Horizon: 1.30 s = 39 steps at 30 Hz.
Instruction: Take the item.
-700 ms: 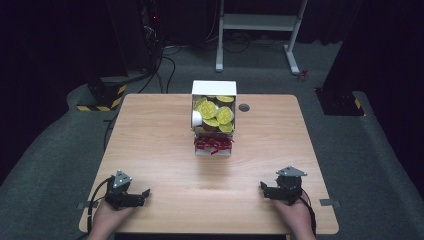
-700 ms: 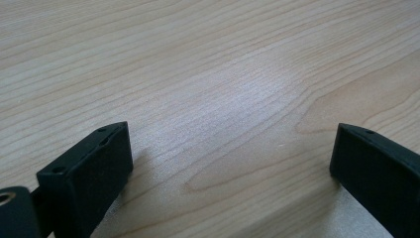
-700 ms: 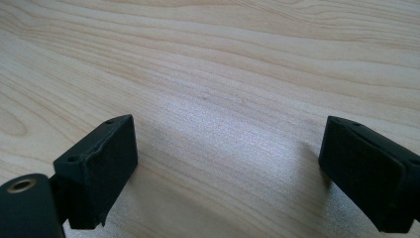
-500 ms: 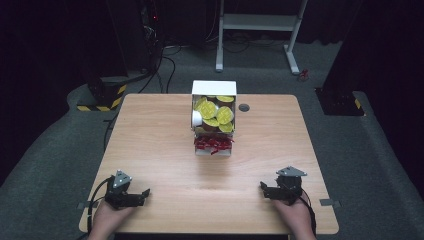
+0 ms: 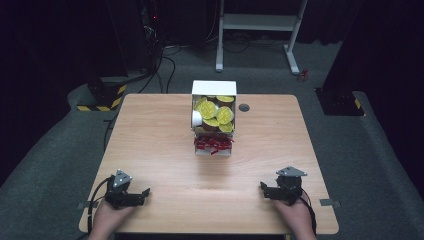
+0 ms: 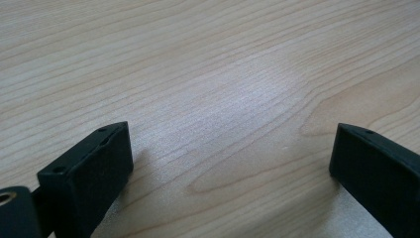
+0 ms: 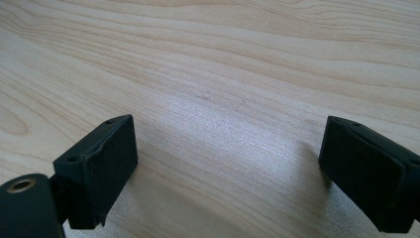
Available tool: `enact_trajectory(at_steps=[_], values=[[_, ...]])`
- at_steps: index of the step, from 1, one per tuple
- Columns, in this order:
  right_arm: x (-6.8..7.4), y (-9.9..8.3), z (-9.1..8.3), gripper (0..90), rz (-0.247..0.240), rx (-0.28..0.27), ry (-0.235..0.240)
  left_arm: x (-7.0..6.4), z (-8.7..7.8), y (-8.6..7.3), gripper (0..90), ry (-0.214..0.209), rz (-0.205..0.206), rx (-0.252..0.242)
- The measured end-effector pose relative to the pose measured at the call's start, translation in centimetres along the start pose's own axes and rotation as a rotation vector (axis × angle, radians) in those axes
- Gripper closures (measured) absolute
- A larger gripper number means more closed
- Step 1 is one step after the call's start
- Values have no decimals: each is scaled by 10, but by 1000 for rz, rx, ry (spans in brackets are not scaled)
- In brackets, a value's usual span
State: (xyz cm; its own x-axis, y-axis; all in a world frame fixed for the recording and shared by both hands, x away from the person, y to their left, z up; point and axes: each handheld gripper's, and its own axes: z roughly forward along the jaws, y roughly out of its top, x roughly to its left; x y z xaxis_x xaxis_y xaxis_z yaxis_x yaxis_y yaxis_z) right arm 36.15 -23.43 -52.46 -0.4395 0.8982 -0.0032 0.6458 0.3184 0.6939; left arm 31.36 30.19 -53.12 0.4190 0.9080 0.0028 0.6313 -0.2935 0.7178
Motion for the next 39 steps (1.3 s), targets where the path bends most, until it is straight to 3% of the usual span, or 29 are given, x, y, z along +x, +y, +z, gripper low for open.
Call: enact_trajectory(at_steps=[12,18,27,30,35,39], values=[[-1,0,1,79,-11,-2,3,0,-1,1,50,2,8,9],[0,0,0,79,-3,0,2,-1,-4,4,62,23,17,-19],[0,0,0,79,-3,0,2,-3,-16,10,87,-39,-24,-75],[0,0,0,79,-3,0,2,-6,-19,15,86,-43,-5,-95],[0,0,0,79,-3,0,2,-9,-21,25,87,-83,-15,-107],[0,0,0,79,-3,0,2,-13,-24,36,90,-75,16,-115]])
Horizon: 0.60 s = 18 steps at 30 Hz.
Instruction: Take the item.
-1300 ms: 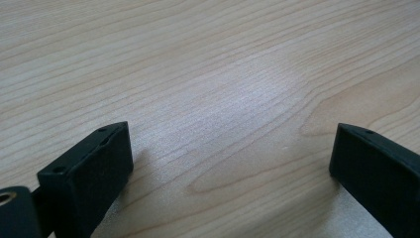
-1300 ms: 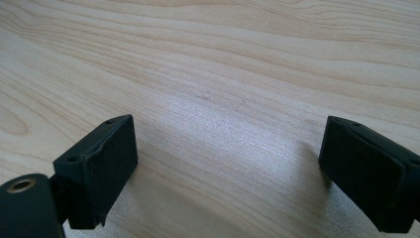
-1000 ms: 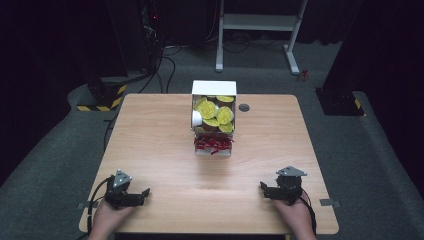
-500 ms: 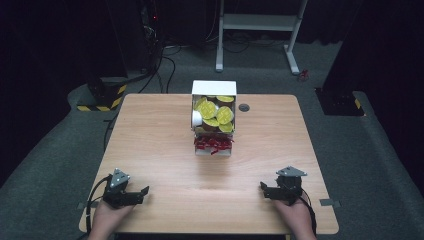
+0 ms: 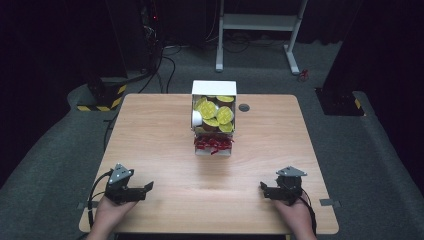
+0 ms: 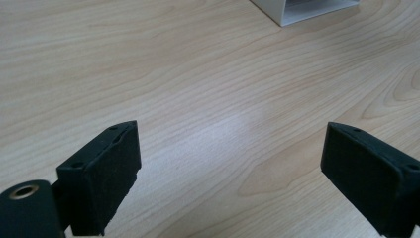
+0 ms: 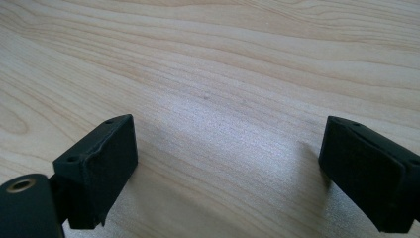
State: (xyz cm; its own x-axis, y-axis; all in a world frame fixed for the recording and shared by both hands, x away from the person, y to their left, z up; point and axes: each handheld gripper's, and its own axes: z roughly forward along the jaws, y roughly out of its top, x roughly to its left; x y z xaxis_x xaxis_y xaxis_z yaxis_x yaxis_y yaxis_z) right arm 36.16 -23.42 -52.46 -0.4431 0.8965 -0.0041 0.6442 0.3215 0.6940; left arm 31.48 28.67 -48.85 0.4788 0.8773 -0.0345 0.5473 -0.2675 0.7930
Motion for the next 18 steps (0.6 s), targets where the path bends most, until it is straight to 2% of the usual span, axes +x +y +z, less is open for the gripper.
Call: enact_trajectory(at_steps=[2,11,18], values=[[0,0,0,79,0,0,0,-4,0,5,90,-5,-7,-18],[0,0,0,79,0,0,0,-25,-1,35,92,-34,46,-74],[0,0,0,79,0,0,0,-35,-4,53,99,-53,73,-114]])
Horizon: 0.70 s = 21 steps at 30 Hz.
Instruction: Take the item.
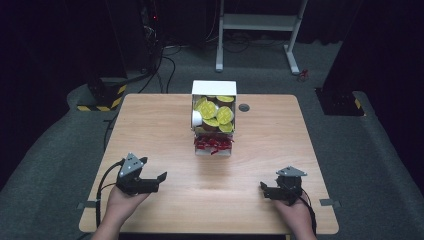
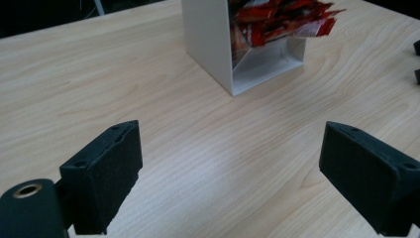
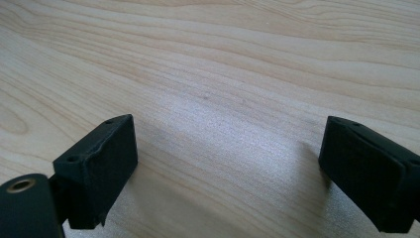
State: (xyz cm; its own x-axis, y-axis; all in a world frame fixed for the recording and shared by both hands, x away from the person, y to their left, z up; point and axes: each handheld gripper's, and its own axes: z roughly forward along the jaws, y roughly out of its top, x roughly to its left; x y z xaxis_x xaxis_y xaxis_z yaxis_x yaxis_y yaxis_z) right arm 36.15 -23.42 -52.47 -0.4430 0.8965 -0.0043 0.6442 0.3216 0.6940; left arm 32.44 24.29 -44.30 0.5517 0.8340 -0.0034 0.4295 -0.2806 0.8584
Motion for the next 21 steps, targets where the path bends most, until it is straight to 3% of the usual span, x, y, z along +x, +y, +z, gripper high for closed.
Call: enact_trajectory(at_steps=[21], values=[[0,0,0,79,0,0,0,-11,1,32,113,-28,26,-49]])
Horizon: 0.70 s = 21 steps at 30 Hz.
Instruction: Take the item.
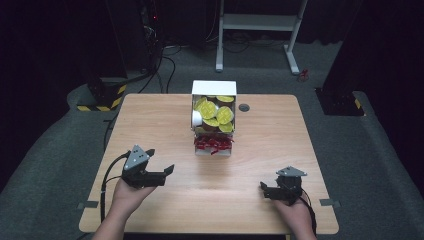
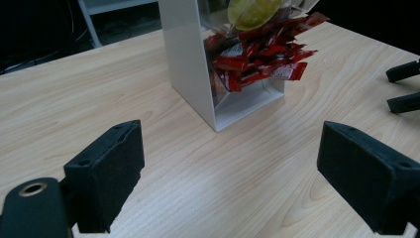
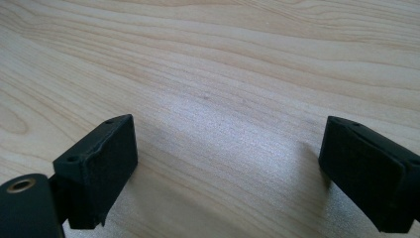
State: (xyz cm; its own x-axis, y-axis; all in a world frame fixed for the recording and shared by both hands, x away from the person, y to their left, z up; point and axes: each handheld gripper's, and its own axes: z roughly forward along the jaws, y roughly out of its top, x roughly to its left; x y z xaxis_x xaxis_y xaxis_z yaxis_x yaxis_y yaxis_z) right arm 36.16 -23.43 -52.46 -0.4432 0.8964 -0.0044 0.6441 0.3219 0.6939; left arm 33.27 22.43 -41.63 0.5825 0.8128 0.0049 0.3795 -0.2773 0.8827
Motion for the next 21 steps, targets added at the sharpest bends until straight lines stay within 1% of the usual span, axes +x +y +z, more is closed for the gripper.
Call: enact_trajectory(at_steps=[13,14,20,21], values=[[0,0,0,79,0,0,0,1,-3,16,122,-19,-8,-25],[0,0,0,79,0,0,0,1,-4,18,122,-19,-2,-26],[0,0,0,79,0,0,0,1,-5,23,126,-26,-5,-38],[0,0,0,79,0,0,0,1,-6,25,126,-25,1,-38]])
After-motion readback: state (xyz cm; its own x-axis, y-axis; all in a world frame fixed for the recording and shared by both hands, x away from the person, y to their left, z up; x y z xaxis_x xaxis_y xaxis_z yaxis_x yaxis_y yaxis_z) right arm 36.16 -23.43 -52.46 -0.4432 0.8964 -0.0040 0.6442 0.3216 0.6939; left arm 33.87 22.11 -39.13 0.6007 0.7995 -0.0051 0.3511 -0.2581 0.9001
